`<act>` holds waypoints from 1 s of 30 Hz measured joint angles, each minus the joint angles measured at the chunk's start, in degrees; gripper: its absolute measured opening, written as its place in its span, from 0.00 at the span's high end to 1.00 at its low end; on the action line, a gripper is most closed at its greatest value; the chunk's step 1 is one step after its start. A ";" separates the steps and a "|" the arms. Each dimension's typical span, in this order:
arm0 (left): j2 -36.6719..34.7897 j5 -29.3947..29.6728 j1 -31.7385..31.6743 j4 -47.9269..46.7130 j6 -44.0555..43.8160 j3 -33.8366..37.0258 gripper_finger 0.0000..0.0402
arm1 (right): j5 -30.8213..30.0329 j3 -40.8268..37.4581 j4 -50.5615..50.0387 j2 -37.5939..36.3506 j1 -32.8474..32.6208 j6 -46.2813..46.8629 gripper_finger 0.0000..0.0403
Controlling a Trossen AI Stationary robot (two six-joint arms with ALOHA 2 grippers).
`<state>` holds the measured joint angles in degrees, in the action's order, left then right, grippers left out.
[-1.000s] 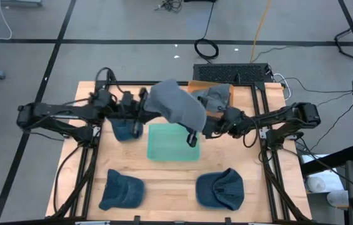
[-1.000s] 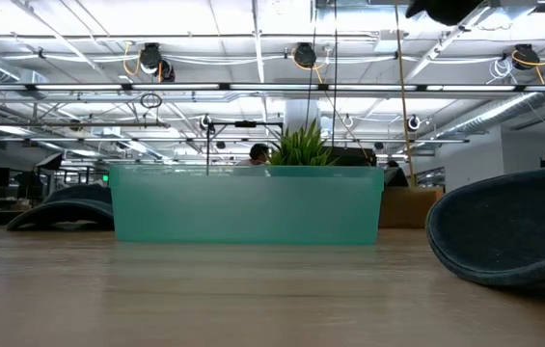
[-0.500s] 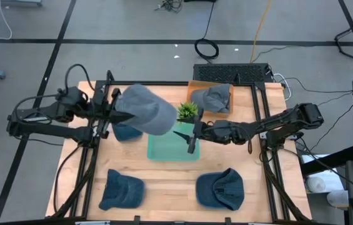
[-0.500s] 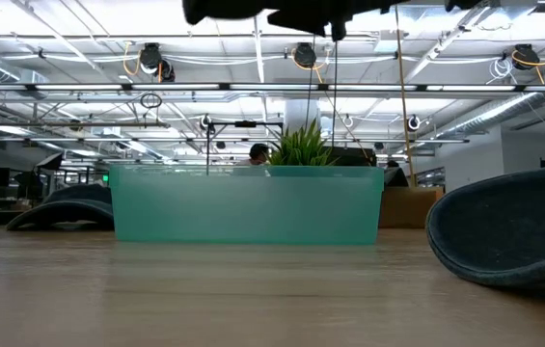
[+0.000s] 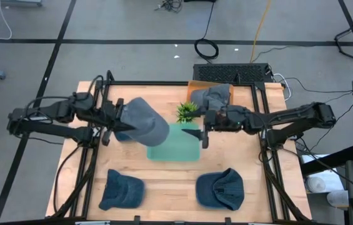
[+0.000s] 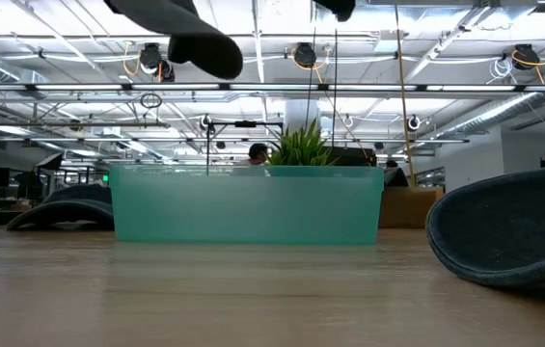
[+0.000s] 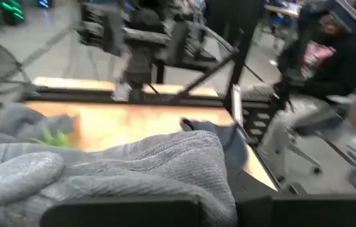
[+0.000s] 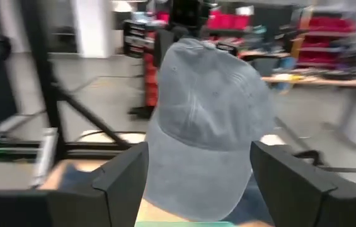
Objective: Pick & Place hat
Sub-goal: Put the gray cap into the orange bin
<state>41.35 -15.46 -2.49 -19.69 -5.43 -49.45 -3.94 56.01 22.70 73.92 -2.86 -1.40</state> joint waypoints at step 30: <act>35.21 5.07 11.87 -31.50 11.18 -31.45 1.00 | 25.30 11.86 -2.00 9.79 8.14 -3.87 0.34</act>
<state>76.56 -10.39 9.38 -51.19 5.74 -80.90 21.36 67.88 20.70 83.70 5.27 -5.28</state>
